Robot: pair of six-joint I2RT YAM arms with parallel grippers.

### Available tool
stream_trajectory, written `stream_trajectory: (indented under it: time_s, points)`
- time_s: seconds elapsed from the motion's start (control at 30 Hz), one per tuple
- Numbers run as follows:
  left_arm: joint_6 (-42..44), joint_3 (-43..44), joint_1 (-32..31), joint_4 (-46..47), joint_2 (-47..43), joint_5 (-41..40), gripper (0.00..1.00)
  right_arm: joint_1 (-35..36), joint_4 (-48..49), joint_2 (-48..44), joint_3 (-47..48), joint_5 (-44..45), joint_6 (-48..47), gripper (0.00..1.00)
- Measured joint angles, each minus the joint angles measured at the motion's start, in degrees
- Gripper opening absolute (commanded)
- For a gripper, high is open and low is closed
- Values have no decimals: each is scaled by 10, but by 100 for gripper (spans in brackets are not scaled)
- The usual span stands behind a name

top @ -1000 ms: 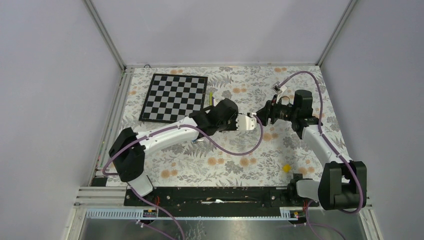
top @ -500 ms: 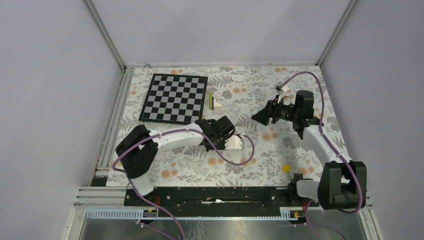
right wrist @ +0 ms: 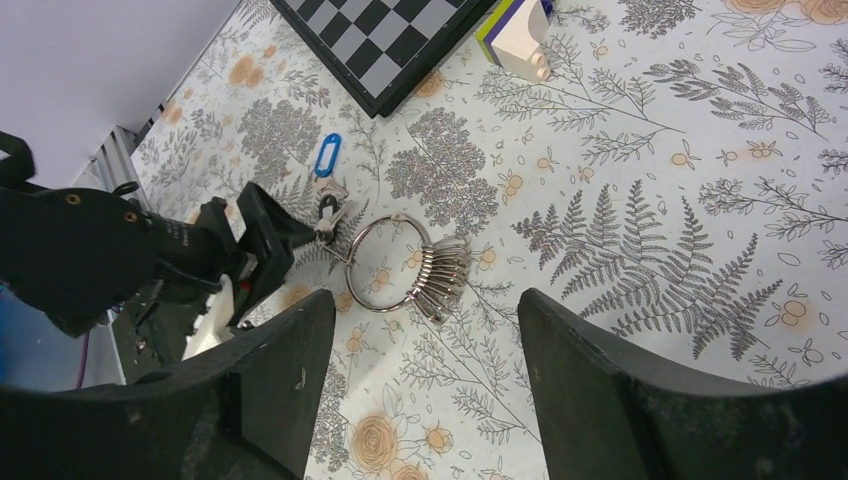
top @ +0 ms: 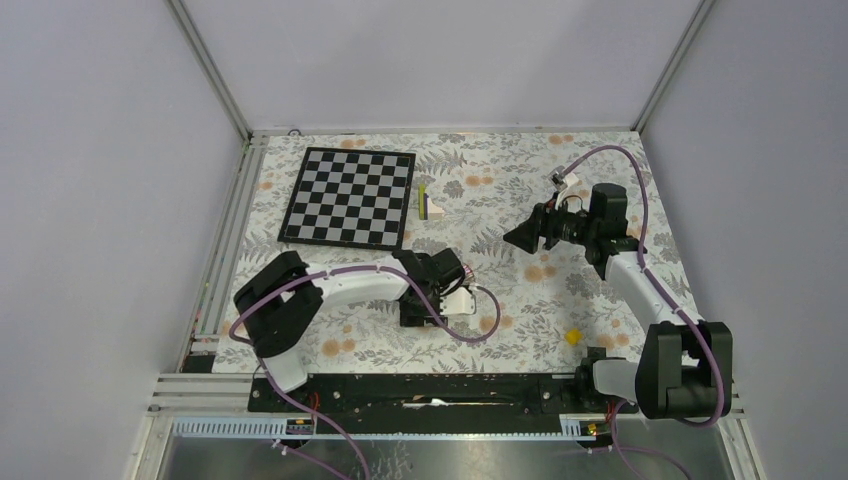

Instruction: Put the keys on the keyring

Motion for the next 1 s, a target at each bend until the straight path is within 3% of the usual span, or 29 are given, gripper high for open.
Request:
stream_trajectory:
  time_s: [0.1,0.17,0.37,0.57,0.77,1.0]
  points:
    - [-5,-3,5,0,-16,0,94,0,-1,3,-1,8,-12,77]
    - [-6,-8,11,2,-35,1,99,0,-4,8,-1,13,-19,77]
    - [-5,-17,63,5,-95,20,99,25,-34,39,1,49,-46,73]
    - [-23,-11,186,15,-127,84,99,130,-93,88,28,116,-117,66]
    - [-53,17,302,7,-126,164,99,177,-151,151,75,167,-194,55]
    - [-84,21,370,6,-136,233,99,217,-208,229,110,205,-255,52]
